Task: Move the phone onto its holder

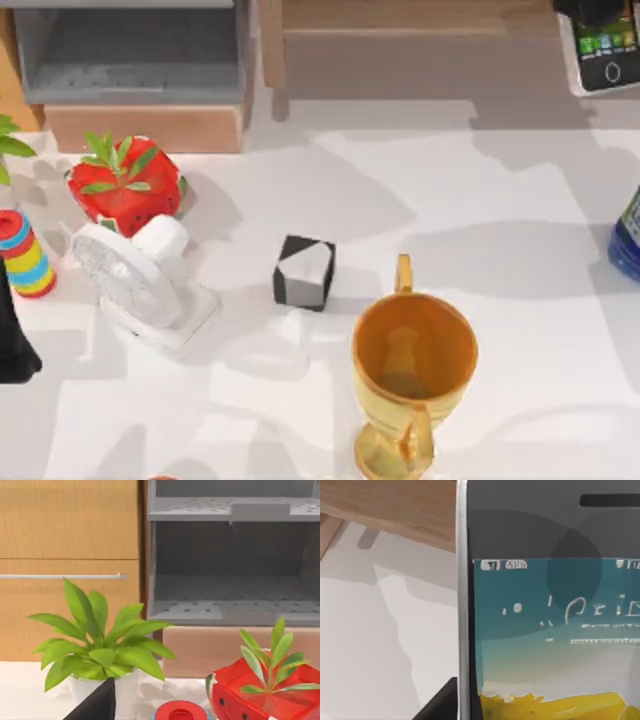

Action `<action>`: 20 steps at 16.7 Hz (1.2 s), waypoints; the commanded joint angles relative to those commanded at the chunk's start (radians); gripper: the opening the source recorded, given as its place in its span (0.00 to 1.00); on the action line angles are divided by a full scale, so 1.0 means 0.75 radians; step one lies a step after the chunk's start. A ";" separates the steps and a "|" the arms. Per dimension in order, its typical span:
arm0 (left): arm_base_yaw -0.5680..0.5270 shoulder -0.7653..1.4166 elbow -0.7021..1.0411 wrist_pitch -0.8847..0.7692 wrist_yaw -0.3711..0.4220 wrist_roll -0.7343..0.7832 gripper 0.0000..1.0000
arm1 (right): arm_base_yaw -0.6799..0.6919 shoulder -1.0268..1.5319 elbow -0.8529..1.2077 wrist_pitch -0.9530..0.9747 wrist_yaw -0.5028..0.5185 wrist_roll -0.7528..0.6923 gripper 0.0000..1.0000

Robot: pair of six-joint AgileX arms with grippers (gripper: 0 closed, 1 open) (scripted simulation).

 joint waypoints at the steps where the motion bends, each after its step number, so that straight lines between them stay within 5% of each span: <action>1: 0.000 0.000 0.000 0.000 0.000 0.000 1.00 | -0.043 -0.038 0.005 0.047 -0.045 -0.062 0.00; 11: 0.000 0.000 0.000 0.000 0.000 0.000 1.00 | -0.590 -0.236 -0.166 0.431 -0.421 -0.480 0.00; 20: 0.000 0.000 0.000 0.000 0.000 0.000 1.00 | -1.257 -0.275 -0.810 0.673 -0.785 -0.679 0.00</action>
